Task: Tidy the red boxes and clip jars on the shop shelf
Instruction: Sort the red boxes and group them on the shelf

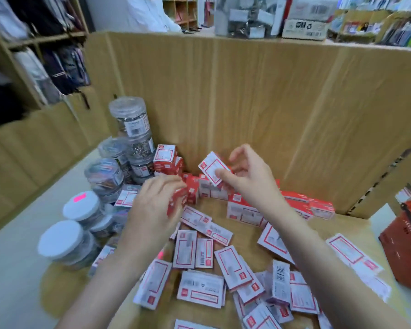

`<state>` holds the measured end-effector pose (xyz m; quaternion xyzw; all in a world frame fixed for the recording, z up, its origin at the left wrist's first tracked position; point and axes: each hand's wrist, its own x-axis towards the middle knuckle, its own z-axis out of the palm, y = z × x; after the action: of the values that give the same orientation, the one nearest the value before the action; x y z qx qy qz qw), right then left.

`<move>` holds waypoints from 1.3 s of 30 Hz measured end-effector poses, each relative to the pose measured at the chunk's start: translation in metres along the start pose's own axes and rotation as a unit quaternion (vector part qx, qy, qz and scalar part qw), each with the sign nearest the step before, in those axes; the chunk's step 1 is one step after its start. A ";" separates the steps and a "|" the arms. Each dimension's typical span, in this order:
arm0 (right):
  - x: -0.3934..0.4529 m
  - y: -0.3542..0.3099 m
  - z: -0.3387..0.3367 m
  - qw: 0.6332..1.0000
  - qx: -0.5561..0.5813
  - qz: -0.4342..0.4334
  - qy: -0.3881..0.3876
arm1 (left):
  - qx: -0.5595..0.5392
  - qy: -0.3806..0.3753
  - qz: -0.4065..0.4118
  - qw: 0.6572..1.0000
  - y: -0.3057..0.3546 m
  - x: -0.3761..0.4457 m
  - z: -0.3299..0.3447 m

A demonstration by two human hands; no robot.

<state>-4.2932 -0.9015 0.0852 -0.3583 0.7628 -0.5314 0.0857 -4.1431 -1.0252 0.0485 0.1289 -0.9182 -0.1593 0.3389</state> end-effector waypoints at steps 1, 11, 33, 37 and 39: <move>0.007 0.000 0.013 0.999 -0.033 0.010 0.004 | 0.028 -0.005 0.012 1.000 -0.007 -0.004 -0.004; 0.030 -0.013 0.080 0.923 -0.380 -0.062 0.020 | 0.149 -0.039 0.062 0.986 -0.035 -0.014 -0.006; -0.116 0.038 -0.067 0.959 -0.281 -0.006 -0.020 | -0.164 -0.342 0.136 0.915 0.022 -0.041 0.048; -0.133 0.038 -0.070 0.956 -0.280 -0.011 -0.085 | -0.171 -0.376 0.140 0.900 0.019 -0.034 0.053; -0.139 0.039 -0.065 0.953 -0.277 -0.023 -0.118 | -0.165 -0.398 0.131 0.893 0.016 -0.029 0.056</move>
<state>-4.2433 -0.7569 0.0436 -0.4462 0.8557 -0.2552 0.0606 -4.1611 -0.9894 -0.0025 -0.1247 -0.9452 -0.3011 -0.0212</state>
